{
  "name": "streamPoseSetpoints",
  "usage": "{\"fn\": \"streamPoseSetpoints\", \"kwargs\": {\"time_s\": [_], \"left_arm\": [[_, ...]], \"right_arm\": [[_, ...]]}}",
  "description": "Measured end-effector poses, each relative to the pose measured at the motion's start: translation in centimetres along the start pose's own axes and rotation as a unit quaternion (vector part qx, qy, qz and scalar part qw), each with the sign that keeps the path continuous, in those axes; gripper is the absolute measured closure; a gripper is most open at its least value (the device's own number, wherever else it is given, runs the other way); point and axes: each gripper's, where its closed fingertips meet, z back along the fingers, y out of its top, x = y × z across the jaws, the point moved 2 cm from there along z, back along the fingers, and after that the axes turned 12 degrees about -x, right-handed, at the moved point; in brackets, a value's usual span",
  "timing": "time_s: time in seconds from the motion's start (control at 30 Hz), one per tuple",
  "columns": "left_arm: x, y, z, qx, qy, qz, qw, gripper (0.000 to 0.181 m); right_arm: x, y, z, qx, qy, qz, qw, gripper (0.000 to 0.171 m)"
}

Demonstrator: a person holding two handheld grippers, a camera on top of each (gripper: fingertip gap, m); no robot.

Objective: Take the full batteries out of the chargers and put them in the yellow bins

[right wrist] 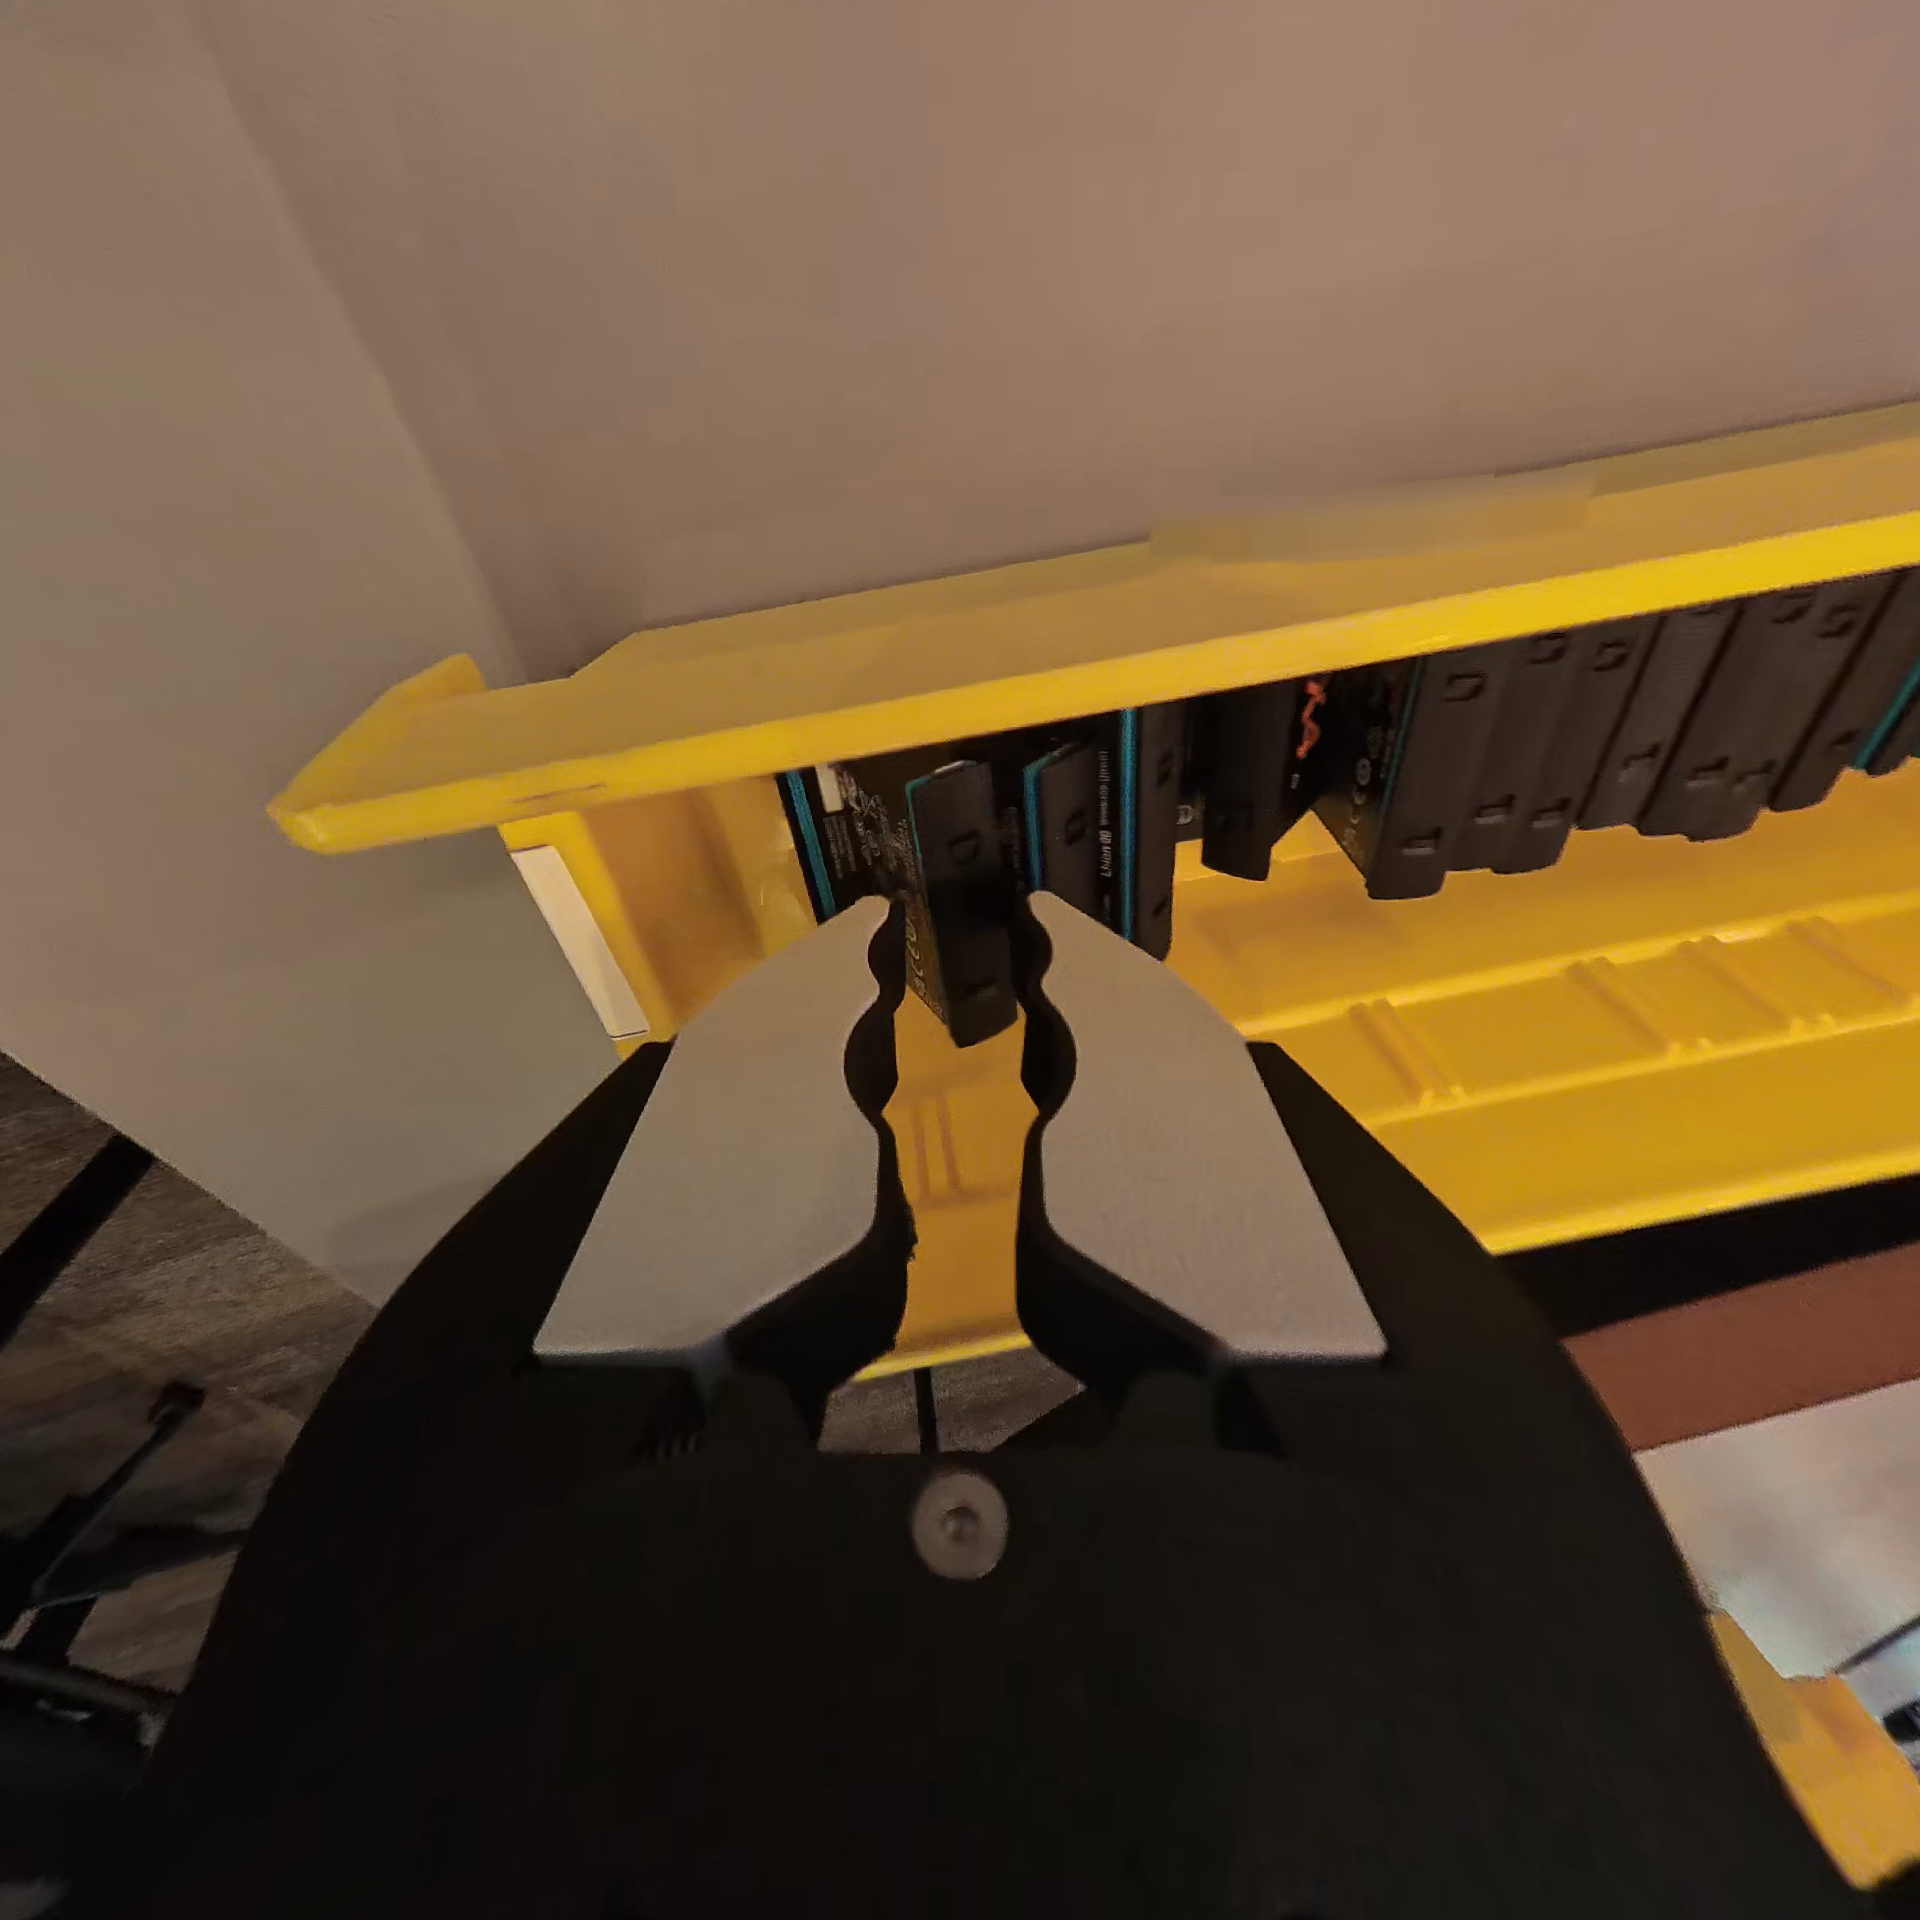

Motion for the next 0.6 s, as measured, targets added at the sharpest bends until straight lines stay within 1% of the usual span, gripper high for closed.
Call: {"fn": "streamPoseSetpoints", "kwargs": {"time_s": [0.03, 0.1, 0.17, 0.2, 0.3, 0.4, 0.43, 0.5, 0.6], "left_arm": [[-0.1, -0.1, 0.0, -0.002, 0.001, 0.001, 1.000, 0.181], [-0.2, -0.2, -0.1, -0.006, 0.003, 0.004, 1.000, 0.181], [-0.4, -0.4, -0.2, -0.011, 0.006, 0.006, 1.000, 0.181], [-0.5, -0.4, -0.3, -0.013, 0.008, 0.007, 1.000, 0.181], [-0.7, -0.6, -0.4, -0.017, 0.008, 0.011, 1.000, 0.181], [-0.9, -0.6, -0.3, -0.020, 0.013, 0.012, 1.000, 0.181], [-1.0, -0.7, -0.3, -0.020, 0.014, 0.013, 1.000, 0.181], [-1.1, -0.7, -0.2, -0.020, 0.014, 0.015, 1.000, 0.181], [-1.3, -0.7, -0.2, -0.020, 0.013, 0.019, 1.000, 0.181]], "right_arm": [[0.4, 0.0, 0.4, 0.004, -0.007, -0.009, 1.000, 0.149], [1.5, 0.1, 2.1, 0.022, -0.030, -0.035, 0.999, 0.149], [2.9, 1.3, 5.3, 0.079, -0.061, -0.070, 0.993, 0.148], [3.6, 2.4, 7.2, 0.111, -0.081, -0.085, 0.987, 0.145], [4.5, 7.2, 12.2, 0.214, -0.147, -0.104, 0.960, 0.135], [3.5, 13.1, 15.1, 0.298, -0.164, -0.092, 0.936, 0.128], [3.2, 15.0, 15.6, 0.320, -0.161, -0.090, 0.929, 0.126], [2.8, 18.4, 16.1, 0.356, -0.146, -0.090, 0.919, 0.116], [3.3, 22.8, 15.3, 0.382, -0.116, -0.075, 0.914, 0.102]]}}
